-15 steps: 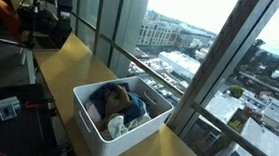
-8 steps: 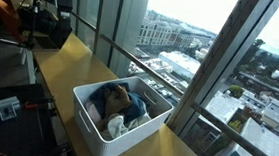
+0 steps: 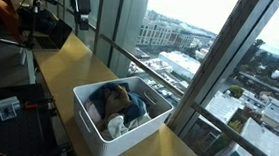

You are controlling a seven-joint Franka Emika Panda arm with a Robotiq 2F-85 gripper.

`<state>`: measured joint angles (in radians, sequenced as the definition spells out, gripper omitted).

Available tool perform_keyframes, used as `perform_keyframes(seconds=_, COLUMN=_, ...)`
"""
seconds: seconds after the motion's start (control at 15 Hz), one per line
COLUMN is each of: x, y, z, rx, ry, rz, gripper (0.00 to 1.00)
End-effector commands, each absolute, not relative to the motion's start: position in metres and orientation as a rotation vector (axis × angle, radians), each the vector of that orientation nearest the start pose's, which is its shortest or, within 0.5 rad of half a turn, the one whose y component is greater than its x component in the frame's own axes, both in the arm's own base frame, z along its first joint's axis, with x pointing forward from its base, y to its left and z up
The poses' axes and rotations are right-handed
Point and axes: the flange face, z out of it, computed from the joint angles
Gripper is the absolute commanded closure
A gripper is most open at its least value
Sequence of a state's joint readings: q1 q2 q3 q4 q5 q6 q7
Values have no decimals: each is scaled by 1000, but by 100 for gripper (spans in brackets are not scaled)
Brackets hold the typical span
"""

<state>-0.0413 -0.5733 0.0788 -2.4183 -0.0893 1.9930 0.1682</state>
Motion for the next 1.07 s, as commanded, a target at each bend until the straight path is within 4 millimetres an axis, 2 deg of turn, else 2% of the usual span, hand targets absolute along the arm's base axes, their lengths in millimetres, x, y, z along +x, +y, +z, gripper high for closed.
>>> perform_keyframes(seconds=0.0, x=449, y=32, z=520, rx=-3232, ry=150, rz=-379, gripper=0)
perform_keyframes(seconds=0.2, x=502, y=33, z=495, rx=-3214, ry=174, rz=-456, gripper=0)
perform_keyframes(seconds=0.47, x=563, y=8, z=450, rx=-3230, ry=271, rz=-447, gripper=0)
perform_keyframes(seconds=0.73, x=596, y=-15, z=390, rx=-3269, ry=370, rz=-327, gripper=0)
perform_keyframes(seconds=1.0, x=614, y=-25, z=333, rx=-3250, ry=411, rz=-198, gripper=0)
